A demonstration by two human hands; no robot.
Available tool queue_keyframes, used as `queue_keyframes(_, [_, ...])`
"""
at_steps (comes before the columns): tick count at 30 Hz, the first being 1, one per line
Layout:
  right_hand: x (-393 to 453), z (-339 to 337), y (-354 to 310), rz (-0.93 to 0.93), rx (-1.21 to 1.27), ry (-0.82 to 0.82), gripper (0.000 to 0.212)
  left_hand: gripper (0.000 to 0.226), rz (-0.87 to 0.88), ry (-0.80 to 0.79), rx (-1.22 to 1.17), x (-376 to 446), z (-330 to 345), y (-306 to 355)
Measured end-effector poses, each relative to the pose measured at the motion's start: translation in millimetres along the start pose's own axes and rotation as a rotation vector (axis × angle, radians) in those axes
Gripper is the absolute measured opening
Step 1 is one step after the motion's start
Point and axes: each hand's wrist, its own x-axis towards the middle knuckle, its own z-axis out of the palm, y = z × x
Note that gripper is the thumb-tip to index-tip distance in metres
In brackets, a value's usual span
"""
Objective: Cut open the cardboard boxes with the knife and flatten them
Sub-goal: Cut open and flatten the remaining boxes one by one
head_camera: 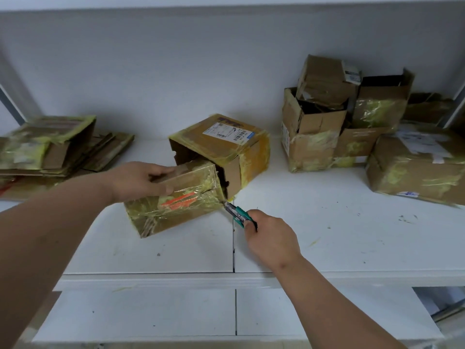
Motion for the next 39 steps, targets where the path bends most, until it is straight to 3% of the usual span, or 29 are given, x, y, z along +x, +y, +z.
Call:
queue_keyframes(3, [4.0, 0.4, -5.9, 0.058, 0.078, -0.021, 0.014, 0.074, 0.016, 0.063, -0.093, -4.6, 9.6, -11.5])
queue_keyframes(5, [4.6, 3.4, -9.0, 0.105, 0.16, -0.027, 0.016, 0.064, 0.033, 0.139, -0.084, -2.0, 17.9, -13.6])
queue_keyframes(7, [5.5, 4.3, -9.4, 0.2, 0.361, 0.008, 0.019, 0.05, 0.013, 0.202, -0.096, -2.6, 19.8, -12.0])
queue_keyframes(10, [7.4, 0.6, -10.4, 0.343, 0.747, 0.063, 0.02, 0.05, 0.004, 0.196, -0.008, -4.2, 19.1, -5.1])
queue_keyframes(14, [5.3, -2.2, -27.4, 0.27, 0.759, -0.009, 0.018, 0.045, -0.078, 0.169, 0.07, -9.0, 14.0, 11.3])
queue_keyframes(17, [4.2, -2.1, -36.8, 0.26, 0.77, -0.11, 0.017, 0.044, -0.045, 0.155, 0.07, -10.4, 18.3, 16.4])
queue_keyframes(22, [-0.7, -1.4, -33.7, 0.238, 0.74, -0.108, 0.014, 0.04, -0.061, 0.113, -0.335, -16.3, 42.1, 20.2])
queue_keyframes(27, [-2.8, -8.3, -32.8, 0.275, 0.823, -0.056, 0.023, 0.066, -0.058, 0.058, -0.411, -14.6, 43.8, 13.9])
queue_keyframes(33, [-2.3, -24.3, -42.5, 0.251, 0.93, -0.192, 0.041, 0.078, -0.064, 0.075, -0.33, -14.5, 48.1, 21.4])
queue_keyframes(39, [3.3, -28.7, -51.5, 0.266, 0.942, -0.211, 0.039, 0.078, -0.077, 0.085, -0.352, -15.8, 48.7, 20.7])
